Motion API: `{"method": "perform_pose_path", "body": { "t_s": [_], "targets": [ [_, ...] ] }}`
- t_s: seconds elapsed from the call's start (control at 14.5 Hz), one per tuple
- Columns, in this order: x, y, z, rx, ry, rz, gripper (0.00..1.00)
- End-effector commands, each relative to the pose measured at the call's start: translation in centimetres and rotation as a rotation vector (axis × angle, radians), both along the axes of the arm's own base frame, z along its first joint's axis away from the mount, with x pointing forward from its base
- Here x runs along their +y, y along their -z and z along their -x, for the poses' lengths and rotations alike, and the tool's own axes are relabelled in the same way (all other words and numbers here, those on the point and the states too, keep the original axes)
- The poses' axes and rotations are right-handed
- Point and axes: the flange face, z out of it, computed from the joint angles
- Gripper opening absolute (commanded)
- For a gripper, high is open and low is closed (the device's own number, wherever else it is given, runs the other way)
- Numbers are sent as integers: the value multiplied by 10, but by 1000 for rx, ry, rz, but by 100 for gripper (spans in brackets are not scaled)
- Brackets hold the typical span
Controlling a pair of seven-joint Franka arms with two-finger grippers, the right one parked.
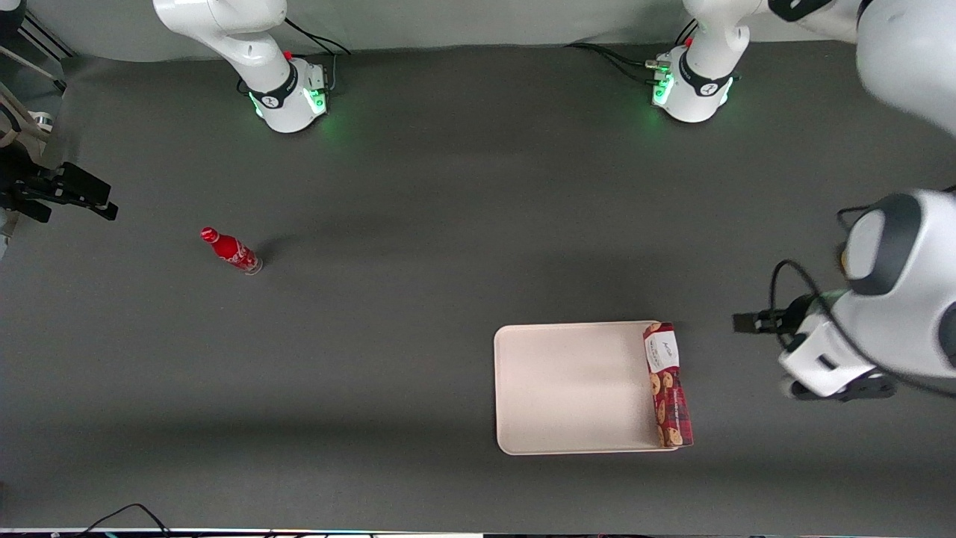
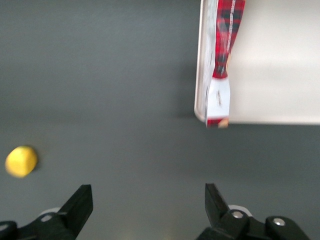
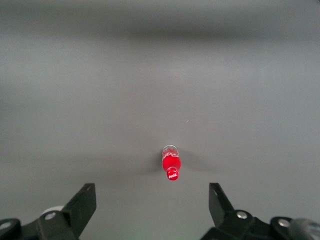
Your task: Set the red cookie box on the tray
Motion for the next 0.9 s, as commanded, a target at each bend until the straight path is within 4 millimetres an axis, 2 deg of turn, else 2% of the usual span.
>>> {"method": "perform_pose_path", "body": {
  "t_s": [0.0,0.07,0.14,0.21,0.34,0.55,0.62,0.69,0.83],
  "targets": [
    [35,-62,41,83,101,12,100],
    [54,-79,54,105,102,40,100],
    [70,-87,69,126,98,56,100],
    [75,-92,89,125,121,59,100],
    [88,-88,129,76,127,54,100],
    [109,-64,184,-40,93,100,100],
    [109,-62,194,-68,93,95,100],
    [107,-64,196,-76,99,88,100],
    [102,-80,186,-106,118,61,100]
  ]
}}
